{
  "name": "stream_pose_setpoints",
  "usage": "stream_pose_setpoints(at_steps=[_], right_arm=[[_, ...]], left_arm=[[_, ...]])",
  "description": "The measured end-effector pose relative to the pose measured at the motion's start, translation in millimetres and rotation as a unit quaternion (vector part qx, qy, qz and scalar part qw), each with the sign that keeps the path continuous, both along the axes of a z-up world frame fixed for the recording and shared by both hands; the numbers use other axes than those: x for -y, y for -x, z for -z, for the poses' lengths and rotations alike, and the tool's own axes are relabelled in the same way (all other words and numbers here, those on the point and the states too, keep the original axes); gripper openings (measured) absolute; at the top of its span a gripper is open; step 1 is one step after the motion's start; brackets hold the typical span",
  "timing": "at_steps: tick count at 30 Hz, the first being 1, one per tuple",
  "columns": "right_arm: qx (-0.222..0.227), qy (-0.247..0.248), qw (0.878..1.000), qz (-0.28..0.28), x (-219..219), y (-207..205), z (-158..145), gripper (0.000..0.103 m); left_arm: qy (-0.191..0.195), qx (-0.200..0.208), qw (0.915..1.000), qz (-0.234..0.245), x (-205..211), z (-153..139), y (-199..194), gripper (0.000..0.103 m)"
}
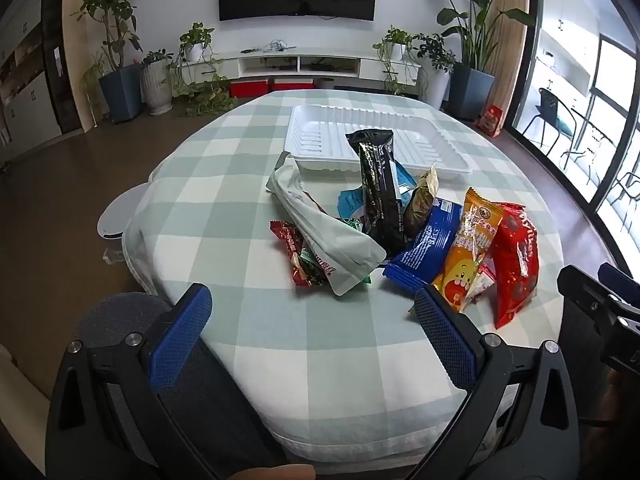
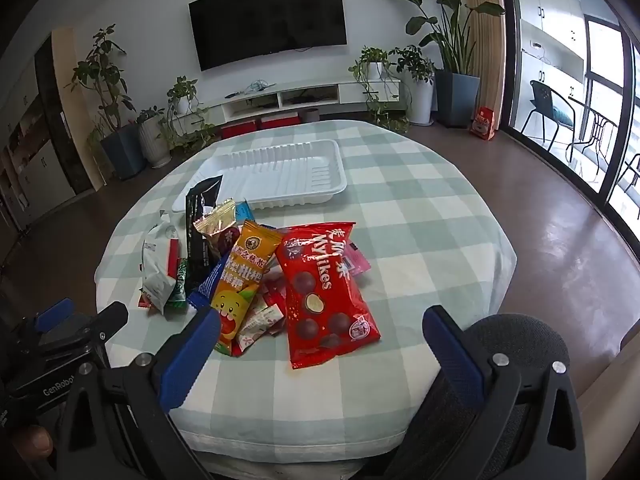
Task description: Organize snacks
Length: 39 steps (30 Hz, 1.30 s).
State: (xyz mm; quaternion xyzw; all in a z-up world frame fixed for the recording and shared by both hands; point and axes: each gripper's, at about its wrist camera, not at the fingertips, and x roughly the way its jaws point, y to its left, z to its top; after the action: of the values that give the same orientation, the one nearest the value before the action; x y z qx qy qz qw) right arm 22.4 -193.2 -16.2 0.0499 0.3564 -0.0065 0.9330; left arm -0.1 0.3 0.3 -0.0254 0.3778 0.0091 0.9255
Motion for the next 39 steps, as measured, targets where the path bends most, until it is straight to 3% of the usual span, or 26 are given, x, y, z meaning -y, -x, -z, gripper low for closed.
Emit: stream_pose_setpoints(at_steps=[16,39], right_arm=[[-0.006,0.003,1.000,-0.003,-3.0,-0.4,13.8,0.103],[-0.017,0.005,1.000,-0.002,-4.2,-2.1,9.2,0.103]], left_arm=[[0.000,-0.003,1.0000,0.001,-0.6,-1.3,0.2,0.103],[0.000,-0.004,1.0000,0.001,-1.1,3.5,1.2,0.103]])
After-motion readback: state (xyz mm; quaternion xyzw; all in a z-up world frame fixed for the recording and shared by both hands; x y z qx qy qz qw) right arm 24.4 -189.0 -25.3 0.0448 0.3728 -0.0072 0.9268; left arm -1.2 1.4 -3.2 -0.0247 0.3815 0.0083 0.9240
